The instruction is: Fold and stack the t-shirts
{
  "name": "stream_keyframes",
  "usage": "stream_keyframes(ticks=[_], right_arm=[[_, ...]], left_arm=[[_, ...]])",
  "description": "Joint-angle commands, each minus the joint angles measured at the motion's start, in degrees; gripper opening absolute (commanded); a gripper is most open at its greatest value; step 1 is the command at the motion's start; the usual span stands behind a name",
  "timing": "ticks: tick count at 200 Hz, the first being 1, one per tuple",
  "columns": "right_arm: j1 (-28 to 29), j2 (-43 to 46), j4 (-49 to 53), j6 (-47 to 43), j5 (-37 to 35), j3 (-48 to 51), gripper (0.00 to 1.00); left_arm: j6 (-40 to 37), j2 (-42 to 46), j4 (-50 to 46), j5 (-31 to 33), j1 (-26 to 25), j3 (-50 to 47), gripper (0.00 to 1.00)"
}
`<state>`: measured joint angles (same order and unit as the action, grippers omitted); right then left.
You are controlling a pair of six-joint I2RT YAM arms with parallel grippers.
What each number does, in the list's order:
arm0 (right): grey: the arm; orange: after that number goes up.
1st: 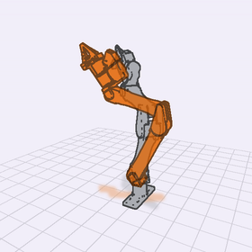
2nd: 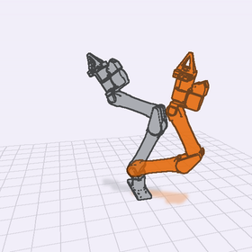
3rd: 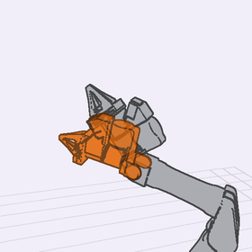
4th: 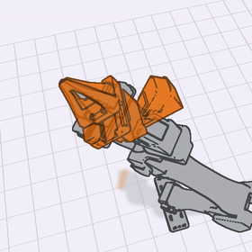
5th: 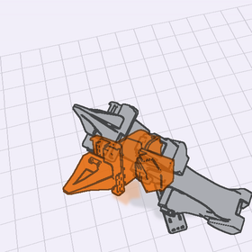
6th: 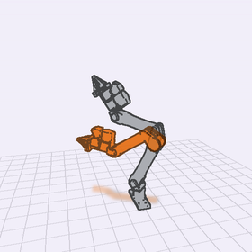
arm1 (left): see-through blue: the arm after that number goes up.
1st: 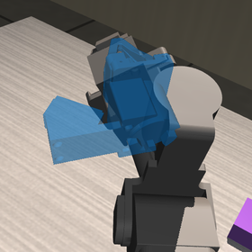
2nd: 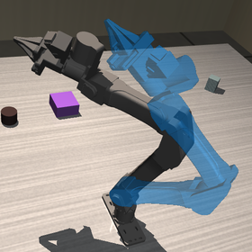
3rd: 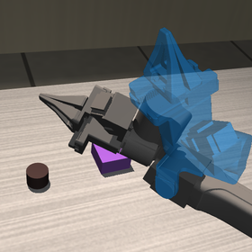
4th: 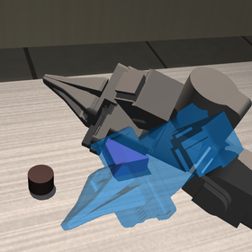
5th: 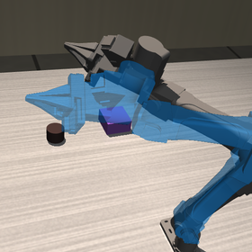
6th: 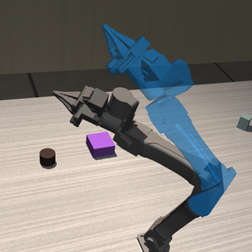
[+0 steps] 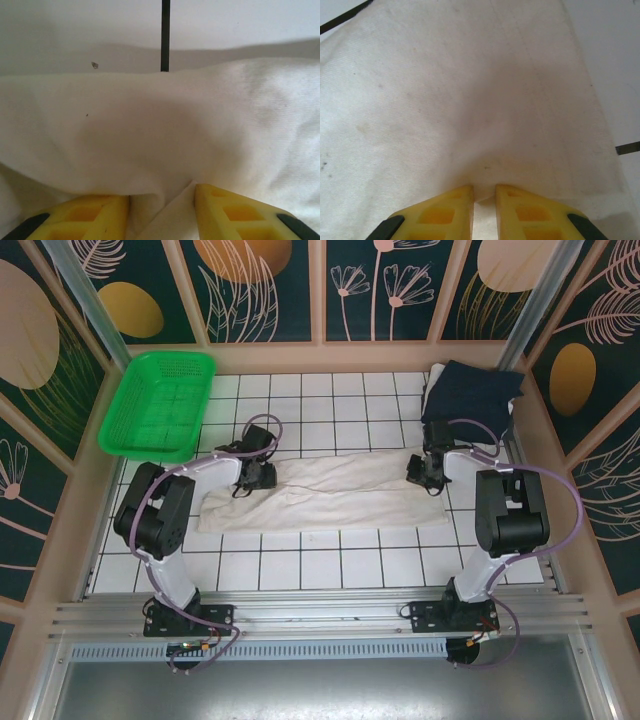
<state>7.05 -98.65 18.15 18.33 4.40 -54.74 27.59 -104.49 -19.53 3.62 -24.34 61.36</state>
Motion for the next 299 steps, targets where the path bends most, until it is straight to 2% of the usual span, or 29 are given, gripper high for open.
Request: stream_keyframes(ticks=[1,20,45,64,102,134,150,169,194,217,250,299], right_arm=[[-0.53,-0.7,-0.6,-0.5,0.34,-0.47,0.2],[-0.52,-0.77,-0.49,-0.57,0.17,-0.62,0.2],[-0.54,-0.8,-0.62,-0.57,0.17,-0.5,0.19],[-0.63,-0.89,-0.66,-0.66,0.08,-0.52,0.19],[-0.81,-1.28,-0.91,-0.75,0.43,-0.43,0.19],[-0.76,-1.42,-1.16,-0.66,1.26,-0.54,0.19],[-0.79,-1.36,-1.17,-0.66,1.4,-0.45,0.19],[-0.81,-1.15,-1.12,-0.66,1.22,-0.2,0.19],[-0.77,-1.08,-0.98,-0.73,1.13,-0.32,0.19],[-0.74,-1.2,-1.36,-0.75,1.22,-0.21,0.19],[-0.76,-1.89,-1.32,-0.66,1.31,-0.13,0.19],[-0.76,-1.12,-0.94,-0.75,1.09,-0.19,0.19]], left_arm=[[-0.72,-0.05,-0.25,-0.11,-0.23,1.39,0.34],[-0.36,1.98,-1.01,0.38,-0.26,0.96,0.23],[0.24,5.75,-2.05,0.93,-0.27,-0.15,0.21],[0.76,8.49,-2.26,0.47,-0.25,-1.45,0.16],[1.31,10.44,-1.64,-0.2,-0.27,-4.49,0.21],[0.7,7.41,-0.85,-1.95,-0.25,-4.14,0.28],[0.29,6.65,-0.33,-1.89,-0.26,-4.1,0.28],[0.09,4.02,-0.54,-1.88,-0.27,-3.81,0.24],[-0.3,3.31,-0.52,-2.4,-0.29,-4.12,0.28],[-0.41,3.65,-1.97,-0.85,-0.27,-3.09,0.13],[0.21,8.45,-4.33,0.01,-0.27,-2.29,0.0],[3.26,15.36,-5.19,-0.97,-0.51,-7.0,0.0]])
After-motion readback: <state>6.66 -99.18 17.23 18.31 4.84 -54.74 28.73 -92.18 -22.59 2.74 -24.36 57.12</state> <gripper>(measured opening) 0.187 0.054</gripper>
